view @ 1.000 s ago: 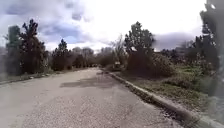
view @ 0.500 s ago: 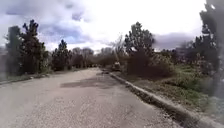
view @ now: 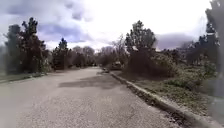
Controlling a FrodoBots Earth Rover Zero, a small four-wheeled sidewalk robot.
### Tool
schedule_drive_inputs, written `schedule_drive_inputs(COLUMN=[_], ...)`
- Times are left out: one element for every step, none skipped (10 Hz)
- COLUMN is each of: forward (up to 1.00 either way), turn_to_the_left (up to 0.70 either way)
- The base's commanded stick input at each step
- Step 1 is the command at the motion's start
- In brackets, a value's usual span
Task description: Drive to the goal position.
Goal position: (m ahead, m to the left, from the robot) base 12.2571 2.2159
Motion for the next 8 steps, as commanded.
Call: schedule_drive_inputs(forward=[0.45, 0.45, 0.45, 0.45, 0.45, 0.45, 0.45, 0.45], turn_to_the_left=[0.00, 0.00, 0.00, 0.00, 0.00, 0.00, 0.00, 0.00])
